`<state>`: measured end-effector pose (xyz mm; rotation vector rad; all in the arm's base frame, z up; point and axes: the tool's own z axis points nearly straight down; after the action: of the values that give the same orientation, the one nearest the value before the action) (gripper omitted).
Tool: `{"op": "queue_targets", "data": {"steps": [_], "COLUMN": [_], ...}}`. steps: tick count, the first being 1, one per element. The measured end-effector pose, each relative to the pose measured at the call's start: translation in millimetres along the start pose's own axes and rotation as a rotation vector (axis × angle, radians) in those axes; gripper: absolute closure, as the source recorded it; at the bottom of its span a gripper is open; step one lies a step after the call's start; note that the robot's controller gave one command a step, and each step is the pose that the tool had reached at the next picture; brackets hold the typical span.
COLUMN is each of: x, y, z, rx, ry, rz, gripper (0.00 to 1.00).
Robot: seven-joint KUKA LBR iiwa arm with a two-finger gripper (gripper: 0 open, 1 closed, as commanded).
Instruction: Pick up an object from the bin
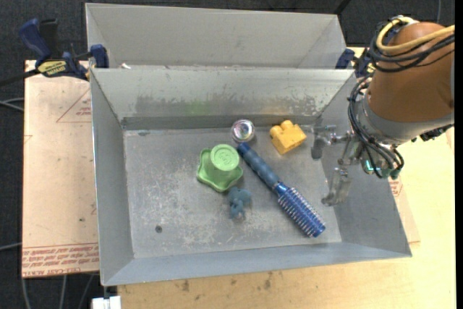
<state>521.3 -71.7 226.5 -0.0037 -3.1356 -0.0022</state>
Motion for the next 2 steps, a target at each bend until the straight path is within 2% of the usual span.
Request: {"op": "queue_targets", "data": {"steps": [1,2], "x": [26.4,37.0], "y": [-27,-7], "z": [92,156], "rx": [0.000,0.002], "ry": [0.003,-0.024], "rz": [-0.049,0.085], "gripper": [0.00,0.00]}}
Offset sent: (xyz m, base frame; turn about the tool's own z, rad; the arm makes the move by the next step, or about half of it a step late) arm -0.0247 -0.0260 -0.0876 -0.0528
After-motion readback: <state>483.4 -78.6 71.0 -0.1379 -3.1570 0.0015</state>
